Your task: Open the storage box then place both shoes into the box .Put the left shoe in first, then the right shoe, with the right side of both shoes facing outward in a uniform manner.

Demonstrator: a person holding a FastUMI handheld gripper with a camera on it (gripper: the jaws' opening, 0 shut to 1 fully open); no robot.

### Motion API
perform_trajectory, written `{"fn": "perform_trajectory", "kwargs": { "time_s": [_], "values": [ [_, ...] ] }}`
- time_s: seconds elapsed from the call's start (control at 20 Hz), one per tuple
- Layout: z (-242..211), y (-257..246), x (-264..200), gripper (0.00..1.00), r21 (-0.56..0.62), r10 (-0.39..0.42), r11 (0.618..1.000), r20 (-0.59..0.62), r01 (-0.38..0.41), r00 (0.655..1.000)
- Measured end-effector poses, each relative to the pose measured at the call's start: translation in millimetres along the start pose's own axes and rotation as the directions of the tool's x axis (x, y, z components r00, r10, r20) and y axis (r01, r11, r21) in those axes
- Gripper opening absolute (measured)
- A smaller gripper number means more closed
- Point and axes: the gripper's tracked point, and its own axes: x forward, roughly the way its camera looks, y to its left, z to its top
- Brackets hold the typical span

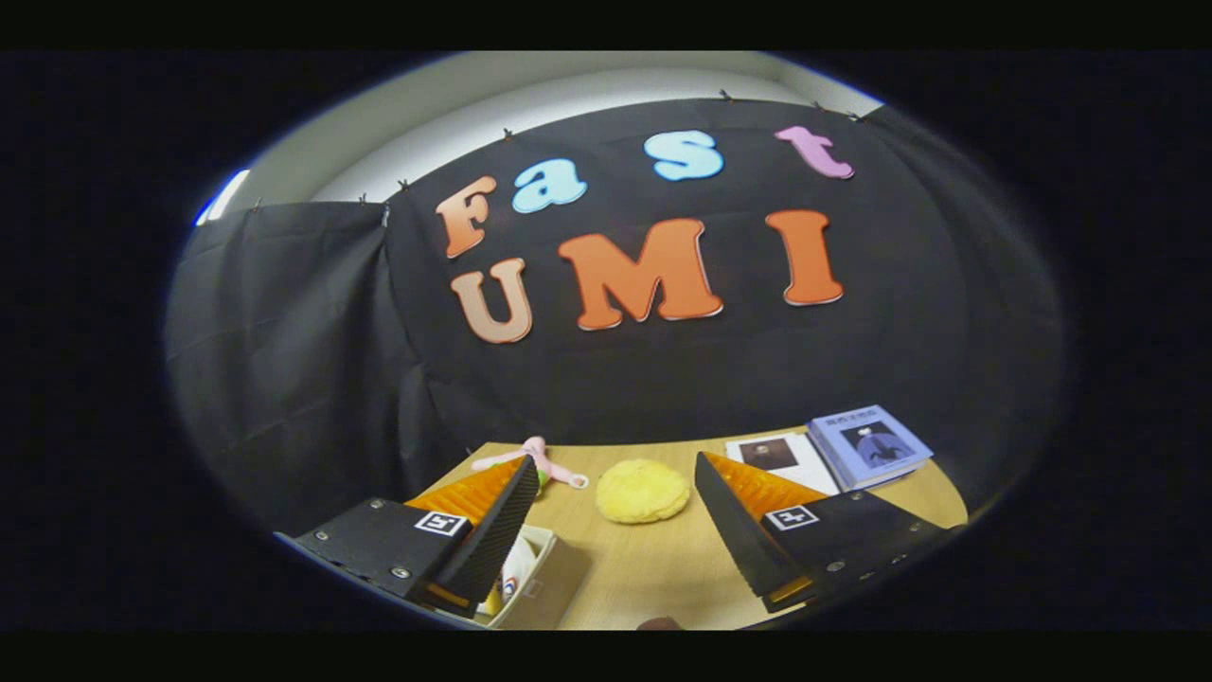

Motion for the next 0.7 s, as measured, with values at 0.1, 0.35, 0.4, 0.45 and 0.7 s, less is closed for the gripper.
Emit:
{"fn": "perform_trajectory", "kwargs": {
  "time_s": [0.1, 0.35, 0.4, 0.45, 0.7],
  "values": [
    [23.8, -16.1, -7.5, 0.98, -0.004, -0.035, 0.999, 0.093, 0.035, 0.995],
    [65.8, -53.7, -30.4, 0.98, -0.017, -0.113, 0.993, 0.250, 0.121, 0.962],
    [73.4, -60.2, -34.4, 0.98, -0.028, -0.127, 0.990, 0.274, 0.140, 0.953],
    [80.7, -65.1, -38.5, 0.98, -0.048, -0.133, 0.987, 0.299, 0.154, 0.945],
    [110.5, -90.7, -56.6, 0.98, -0.109, -0.187, 0.965, 0.349, 0.238, 0.918]
  ]
}}
